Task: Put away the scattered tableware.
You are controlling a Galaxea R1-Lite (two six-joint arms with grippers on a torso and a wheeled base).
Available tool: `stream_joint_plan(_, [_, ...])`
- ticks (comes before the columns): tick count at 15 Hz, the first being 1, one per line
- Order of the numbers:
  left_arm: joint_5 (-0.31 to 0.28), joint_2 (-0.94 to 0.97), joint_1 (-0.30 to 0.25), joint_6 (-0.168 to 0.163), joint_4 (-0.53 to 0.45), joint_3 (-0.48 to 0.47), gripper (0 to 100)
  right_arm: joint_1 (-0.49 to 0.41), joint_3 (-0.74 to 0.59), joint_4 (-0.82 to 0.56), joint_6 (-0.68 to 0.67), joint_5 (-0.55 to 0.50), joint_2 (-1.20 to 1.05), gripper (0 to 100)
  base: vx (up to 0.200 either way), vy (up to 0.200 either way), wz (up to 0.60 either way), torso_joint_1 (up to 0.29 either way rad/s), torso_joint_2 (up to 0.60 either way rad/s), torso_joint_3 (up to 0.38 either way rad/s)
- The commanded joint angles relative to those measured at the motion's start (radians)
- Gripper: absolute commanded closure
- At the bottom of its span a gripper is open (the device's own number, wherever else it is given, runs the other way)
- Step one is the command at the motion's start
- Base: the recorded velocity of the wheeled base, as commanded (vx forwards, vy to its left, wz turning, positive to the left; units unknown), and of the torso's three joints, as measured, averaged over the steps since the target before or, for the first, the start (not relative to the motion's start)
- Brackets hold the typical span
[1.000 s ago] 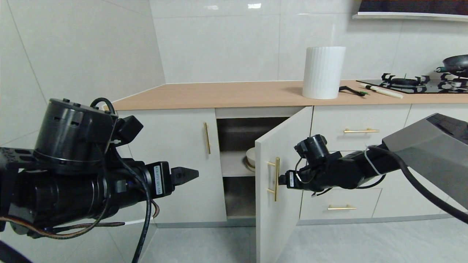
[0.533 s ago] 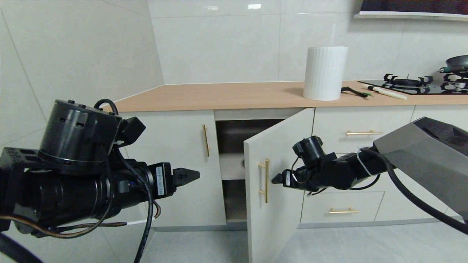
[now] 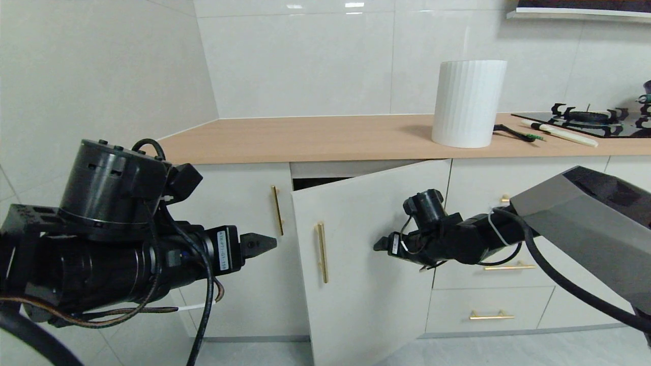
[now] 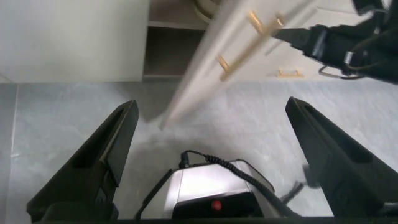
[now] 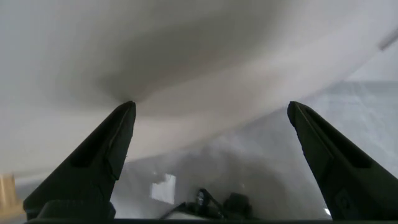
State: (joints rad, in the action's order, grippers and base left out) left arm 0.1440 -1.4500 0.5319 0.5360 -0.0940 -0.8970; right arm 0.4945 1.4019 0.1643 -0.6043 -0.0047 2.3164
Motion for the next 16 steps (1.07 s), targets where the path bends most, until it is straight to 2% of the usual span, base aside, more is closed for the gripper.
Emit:
stream_joint_plan(1, [0.000, 0.000, 0.002, 0.001, 0.000, 0.001, 0, 0.007, 0.038, -0.002, -0.048, -0.003, 0.021, 0, 0.000, 0.000, 0.00, 0.000, 0.00, 0.000])
stream_joint_plan(5, [0.000, 0.002, 0.000, 0.001, 0.002, 0.000, 0, 0.009, 0.104, -0.002, -0.150, -0.009, 0.052, 0, 0.000, 0.000, 0.00, 0.000, 0.00, 0.000])
stream_joint_plan(8, [0.000, 0.003, 0.000, 0.001, 0.002, 0.000, 0, 0.006, 0.221, -0.002, -0.247, -0.090, 0.126, 0, 0.000, 0.000, 0.00, 0.000, 0.00, 0.000])
stream_joint_plan(16, [-0.001, -0.003, 0.000, 0.001, 0.002, 0.000, 0, -0.036, 0.331, -0.006, -0.293, -0.166, 0.192, 0, 0.000, 0.000, 0.00, 0.000, 0.00, 0.000])
